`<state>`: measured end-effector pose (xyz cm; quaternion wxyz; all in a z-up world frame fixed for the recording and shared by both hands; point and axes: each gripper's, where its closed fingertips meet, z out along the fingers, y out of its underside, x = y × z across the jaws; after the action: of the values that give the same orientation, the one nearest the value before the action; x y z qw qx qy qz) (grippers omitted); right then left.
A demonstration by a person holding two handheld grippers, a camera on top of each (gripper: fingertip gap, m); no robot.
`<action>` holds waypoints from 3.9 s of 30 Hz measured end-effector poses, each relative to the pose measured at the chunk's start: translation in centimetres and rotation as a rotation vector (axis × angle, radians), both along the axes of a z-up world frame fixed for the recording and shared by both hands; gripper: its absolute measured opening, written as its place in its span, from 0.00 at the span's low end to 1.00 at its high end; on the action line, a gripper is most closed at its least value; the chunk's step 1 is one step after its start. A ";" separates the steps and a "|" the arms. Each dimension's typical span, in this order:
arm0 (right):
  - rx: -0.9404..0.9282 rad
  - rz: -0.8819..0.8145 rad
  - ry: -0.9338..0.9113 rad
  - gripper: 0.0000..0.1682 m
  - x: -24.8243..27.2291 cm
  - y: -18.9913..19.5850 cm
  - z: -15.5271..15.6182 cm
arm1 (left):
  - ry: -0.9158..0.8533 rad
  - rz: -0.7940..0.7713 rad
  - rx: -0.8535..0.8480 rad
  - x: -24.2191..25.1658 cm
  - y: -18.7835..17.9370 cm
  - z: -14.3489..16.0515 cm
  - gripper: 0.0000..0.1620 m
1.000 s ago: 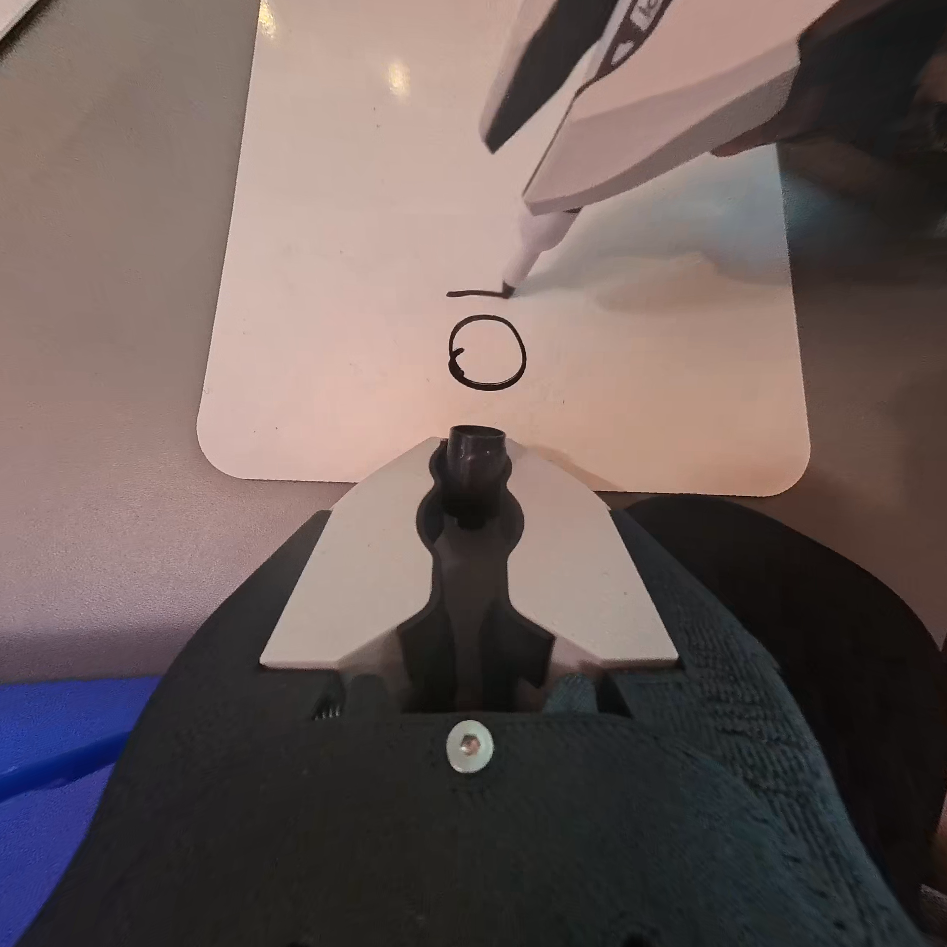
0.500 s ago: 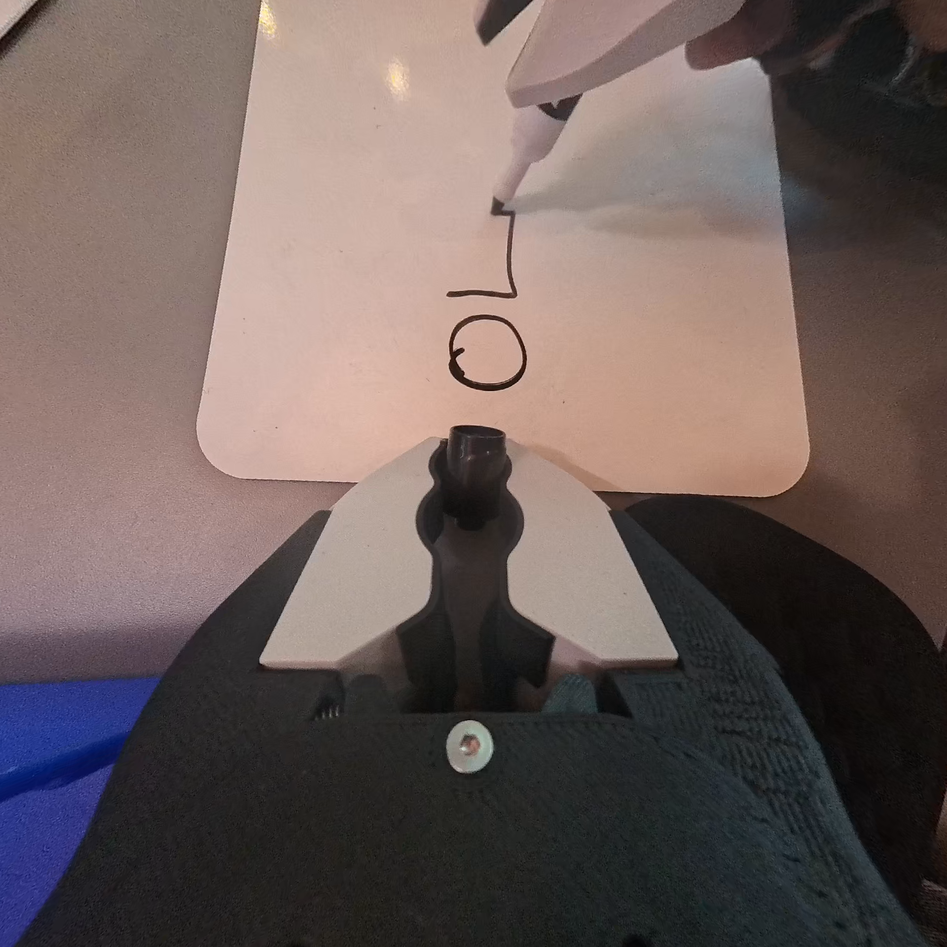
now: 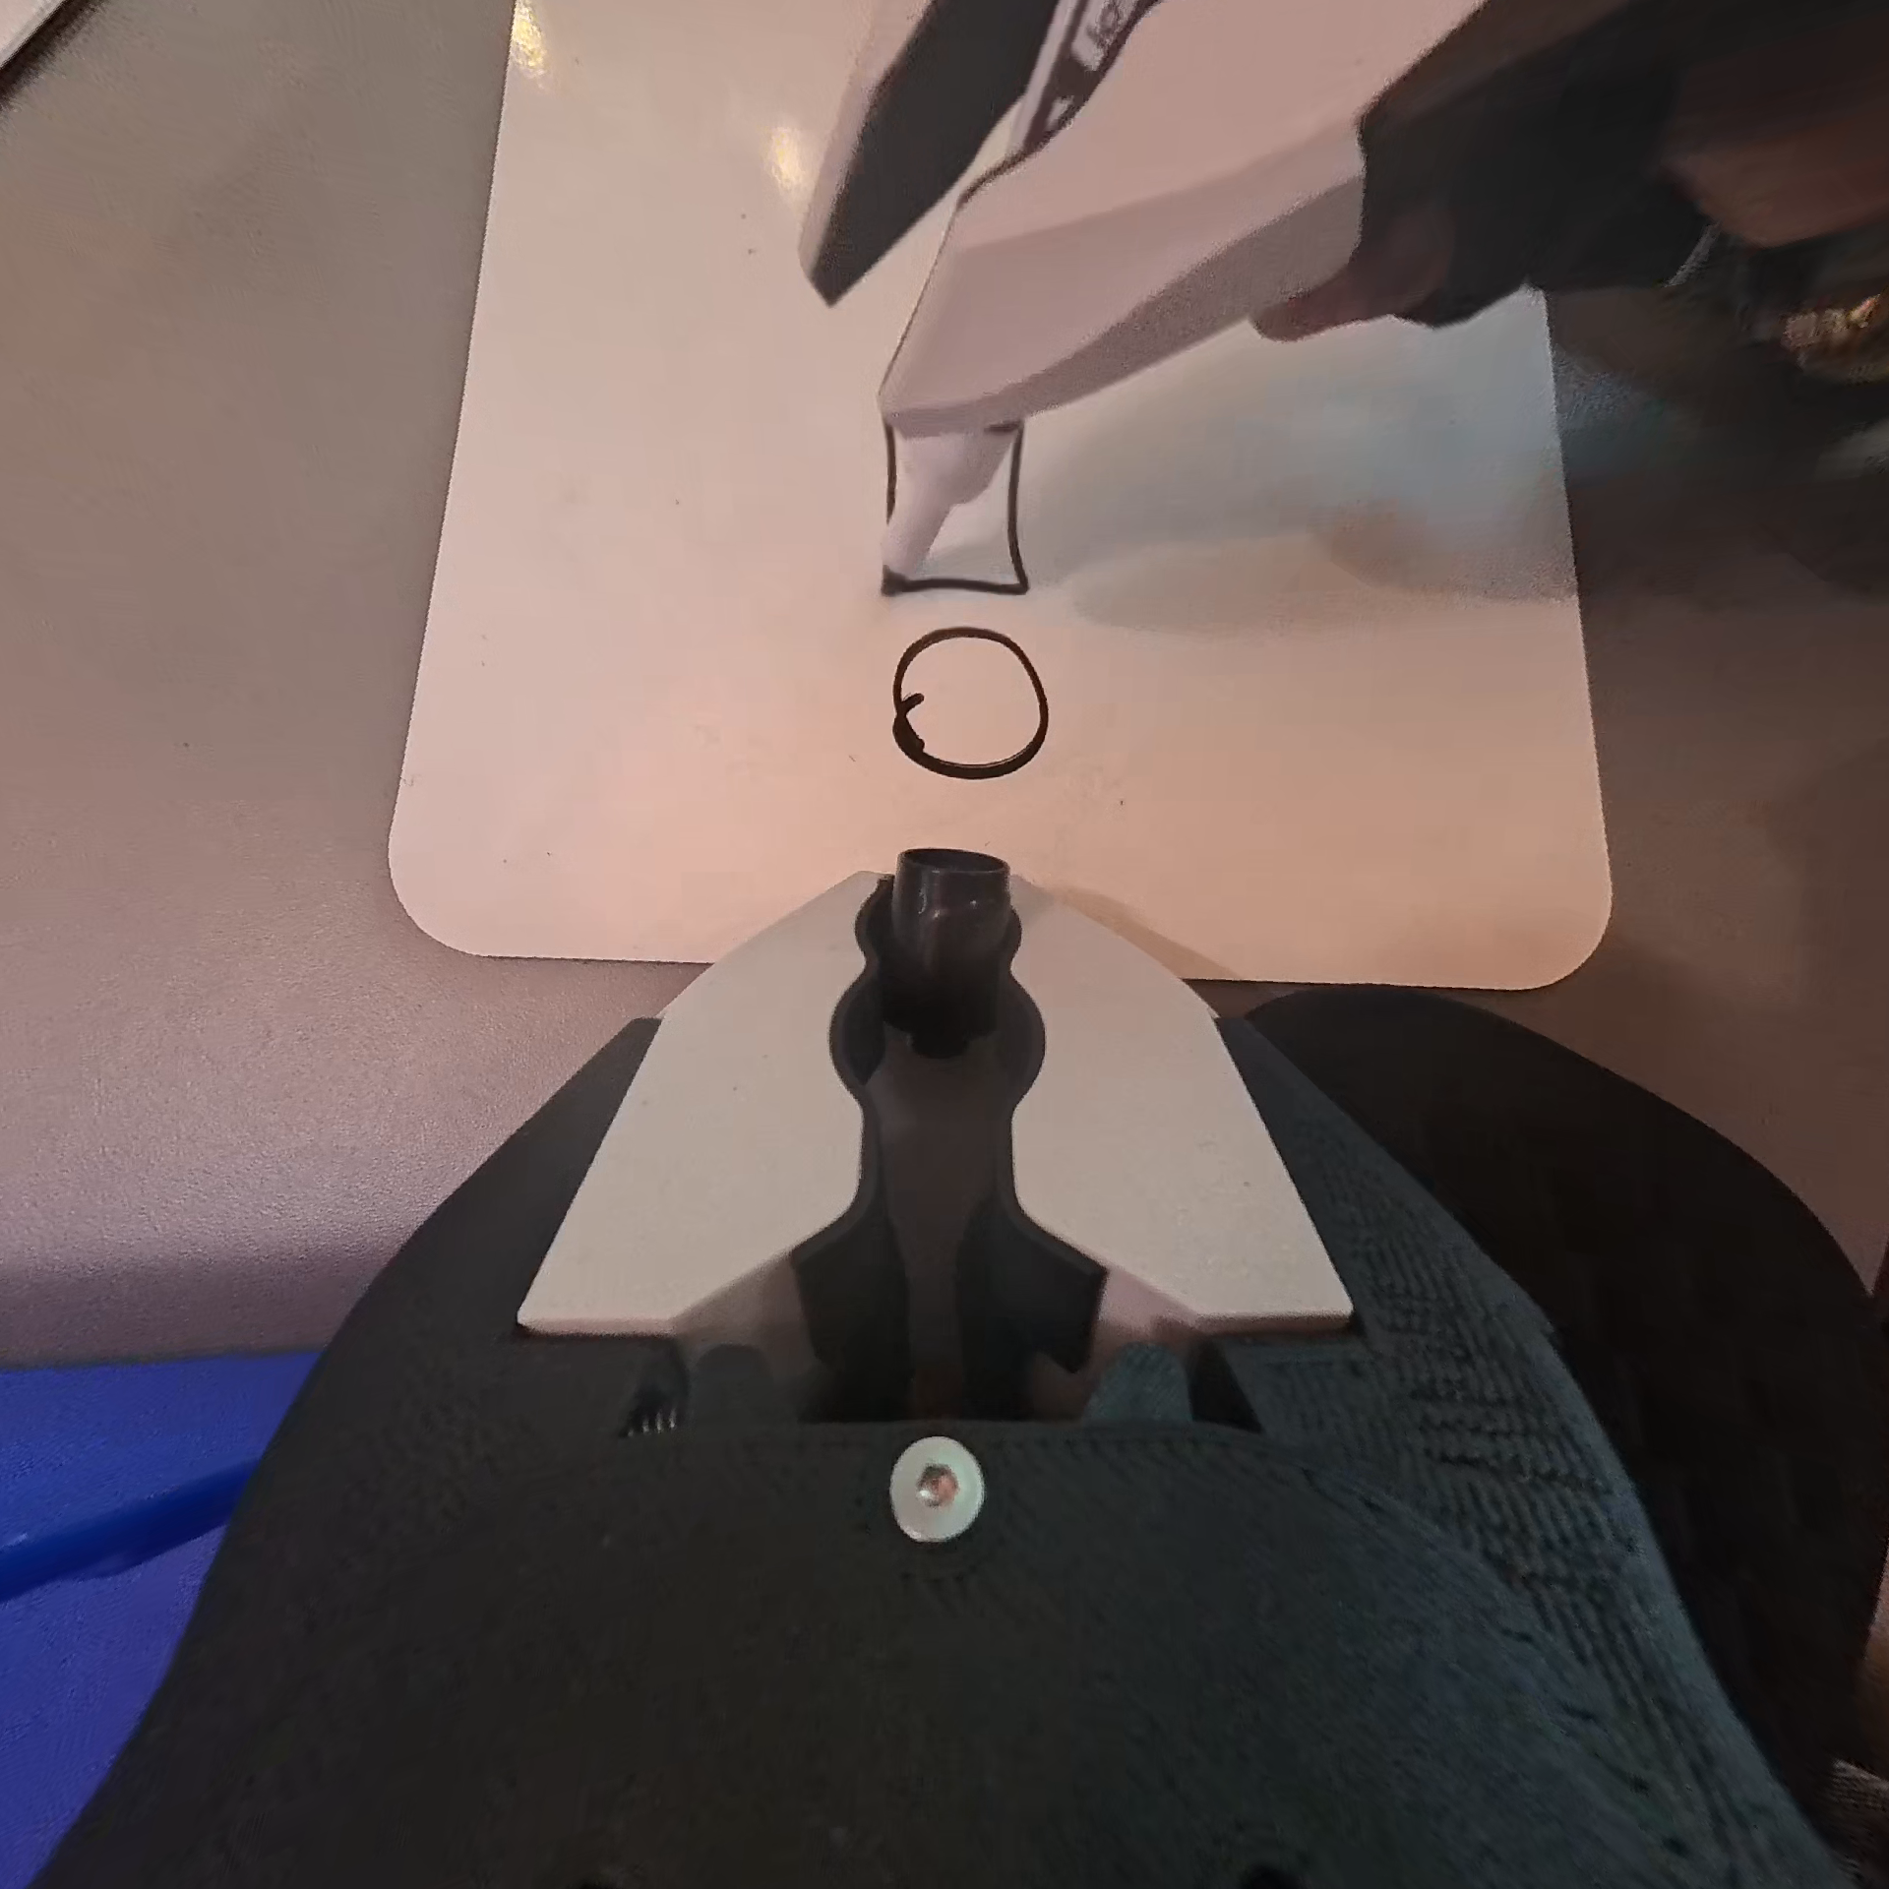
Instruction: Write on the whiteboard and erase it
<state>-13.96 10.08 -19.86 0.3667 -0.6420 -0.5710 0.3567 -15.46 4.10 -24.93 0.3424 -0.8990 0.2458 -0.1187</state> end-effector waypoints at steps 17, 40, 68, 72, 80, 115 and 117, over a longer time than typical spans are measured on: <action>0.027 -0.125 -0.039 0.12 3.7 4.0 0.0 | -0.004 0.000 -0.001 0.0 0.0 0.0 0.10; 0.026 -0.207 -0.059 0.11 5.6 6.8 -0.1 | -0.006 -0.008 -0.002 0.1 -0.1 0.0 0.10; 0.002 -0.246 -0.068 0.11 7.3 7.0 -0.2 | -0.008 -0.012 -0.003 0.1 -0.1 0.0 0.10; 0.020 -0.278 -0.006 0.11 6.7 8.3 0.9 | -0.006 -0.016 -0.002 0.1 -0.1 0.0 0.10; 0.030 -0.283 -0.040 0.11 5.1 10.6 0.0 | -0.016 -0.015 -0.006 0.1 -0.1 0.0 0.11; -0.391 0.194 0.543 0.12 4.8 -5.2 8.9 | -0.168 -0.244 0.355 4.5 -0.5 5.6 0.10; -0.433 0.203 0.555 0.12 4.3 -5.9 8.7 | -0.152 -0.263 0.382 4.8 -0.5 5.7 0.10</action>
<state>-9.63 4.23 -11.15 0.3257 -0.5236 -0.4219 0.6646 -10.63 3.60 -19.27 0.5051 -0.7669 0.3521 -0.1808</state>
